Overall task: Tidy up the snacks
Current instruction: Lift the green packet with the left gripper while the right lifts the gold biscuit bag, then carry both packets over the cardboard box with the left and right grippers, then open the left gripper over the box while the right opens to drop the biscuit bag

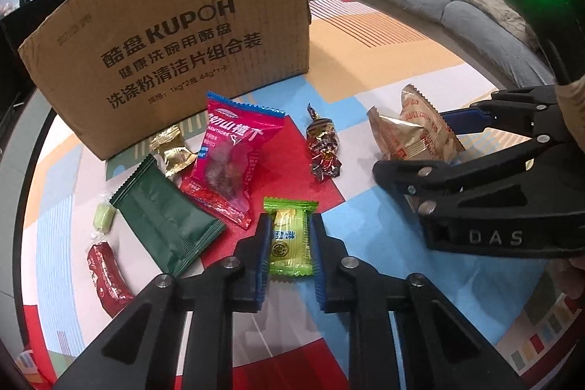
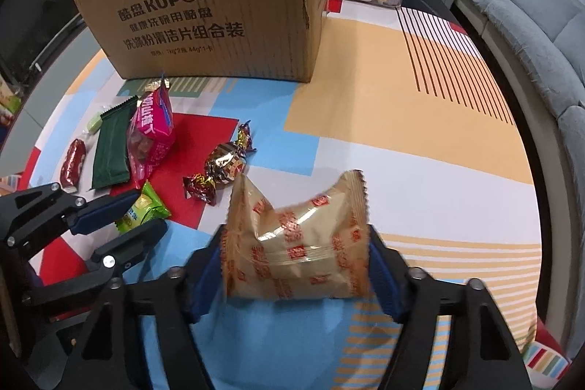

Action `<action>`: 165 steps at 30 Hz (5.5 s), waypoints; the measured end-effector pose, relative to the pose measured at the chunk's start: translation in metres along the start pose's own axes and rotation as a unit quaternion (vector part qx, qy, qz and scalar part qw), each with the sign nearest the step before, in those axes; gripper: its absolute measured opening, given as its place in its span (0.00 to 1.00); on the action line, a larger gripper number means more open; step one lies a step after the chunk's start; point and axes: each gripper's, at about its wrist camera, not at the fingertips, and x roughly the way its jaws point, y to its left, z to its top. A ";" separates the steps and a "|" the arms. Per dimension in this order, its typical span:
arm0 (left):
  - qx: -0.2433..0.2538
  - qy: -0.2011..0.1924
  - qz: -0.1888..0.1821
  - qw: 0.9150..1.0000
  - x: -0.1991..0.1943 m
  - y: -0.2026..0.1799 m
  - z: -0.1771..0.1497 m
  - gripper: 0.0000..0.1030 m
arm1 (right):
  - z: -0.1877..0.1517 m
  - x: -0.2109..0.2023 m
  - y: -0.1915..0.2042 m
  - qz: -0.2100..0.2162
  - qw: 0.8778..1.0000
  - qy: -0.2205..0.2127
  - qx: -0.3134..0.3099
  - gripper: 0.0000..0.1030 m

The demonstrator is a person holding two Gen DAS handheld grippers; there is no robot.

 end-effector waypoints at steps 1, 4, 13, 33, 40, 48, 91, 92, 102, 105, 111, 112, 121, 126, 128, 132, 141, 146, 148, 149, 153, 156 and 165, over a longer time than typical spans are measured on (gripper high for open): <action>-0.001 0.001 0.001 1.000 -0.001 0.000 0.000 0.20 | 0.000 0.000 0.000 0.000 1.000 0.000 0.001 0.60; -0.004 0.003 0.004 1.000 -0.001 0.002 0.001 0.20 | 0.001 -0.003 0.000 -0.001 1.000 -0.004 0.001 0.56; -0.013 -0.011 0.020 1.000 -0.020 0.007 0.003 0.20 | 0.000 -0.025 0.004 -0.009 1.000 -0.028 -0.004 0.53; -0.051 -0.052 0.053 0.996 -0.078 0.024 0.015 0.20 | 0.002 -0.083 0.023 -0.019 0.997 -0.071 -0.013 0.53; -0.071 -0.060 0.061 0.994 -0.094 0.035 0.021 0.20 | 0.009 -0.100 0.030 -0.018 0.996 -0.082 -0.015 0.53; -0.093 -0.070 0.068 0.991 -0.112 0.047 0.030 0.20 | 0.023 -0.122 0.040 -0.016 0.994 -0.103 -0.021 0.53; -0.141 -0.142 0.117 0.973 -0.158 0.123 0.132 0.20 | 0.136 -0.173 0.061 -0.015 0.980 -0.198 -0.017 0.53; -0.142 -0.143 0.118 0.972 -0.157 0.125 0.134 0.20 | 0.141 -0.172 0.062 -0.016 0.979 -0.200 -0.017 0.53; -0.151 -0.136 0.126 0.971 -0.138 0.146 0.155 0.20 | 0.164 -0.159 0.061 -0.020 0.980 -0.199 -0.014 0.53; -0.154 -0.133 0.126 0.971 -0.133 0.150 0.159 0.20 | 0.169 -0.152 0.059 -0.020 0.981 -0.194 -0.011 0.53; -0.163 -0.124 0.126 0.971 -0.116 0.158 0.165 0.20 | 0.176 -0.138 0.054 -0.017 0.983 -0.183 0.002 0.53; -0.164 -0.123 0.126 0.971 -0.114 0.159 0.166 0.20 | 0.178 -0.135 0.053 -0.017 0.983 -0.180 0.004 0.53; -0.180 -0.109 0.125 0.970 -0.092 0.169 0.170 0.20 | 0.191 -0.110 0.048 -0.017 0.987 -0.160 0.022 0.53; -0.190 -0.102 0.124 0.969 -0.081 0.176 0.172 0.20 | 0.196 -0.099 0.050 -0.022 0.988 -0.149 0.024 0.53; -0.193 -0.098 0.123 0.969 -0.078 0.177 0.172 0.20 | 0.198 -0.096 0.050 -0.024 0.989 -0.147 0.024 0.53; -0.192 -0.093 0.122 0.969 -0.075 0.177 0.172 0.20 | 0.199 -0.094 0.051 -0.026 0.989 -0.145 0.024 0.53; -0.198 -0.094 0.127 0.967 -0.081 0.179 0.169 0.46 | 0.199 -0.104 0.055 -0.031 0.986 -0.161 0.018 0.78; -0.205 -0.097 0.133 0.965 -0.090 0.181 0.167 0.57 | 0.199 -0.114 0.054 -0.035 0.985 -0.170 0.024 0.80; -0.208 -0.098 0.136 0.964 -0.095 0.182 0.166 0.58 | 0.198 -0.118 0.055 -0.037 0.984 -0.174 0.026 0.80; -0.209 -0.099 0.136 0.963 -0.097 0.183 0.166 0.58 | 0.198 -0.120 0.055 -0.038 0.983 -0.175 0.026 0.80; -0.210 -0.103 0.140 0.962 -0.108 0.182 0.163 0.60 | 0.195 -0.129 0.057 -0.039 0.982 -0.181 0.025 0.80; -0.211 -0.105 0.141 0.962 -0.115 0.181 0.160 0.60 | 0.192 -0.136 0.059 -0.040 0.981 -0.186 0.024 0.80; -0.212 -0.111 0.145 0.960 -0.133 0.176 0.153 0.60 | 0.183 -0.150 0.059 -0.041 0.980 -0.194 0.024 0.80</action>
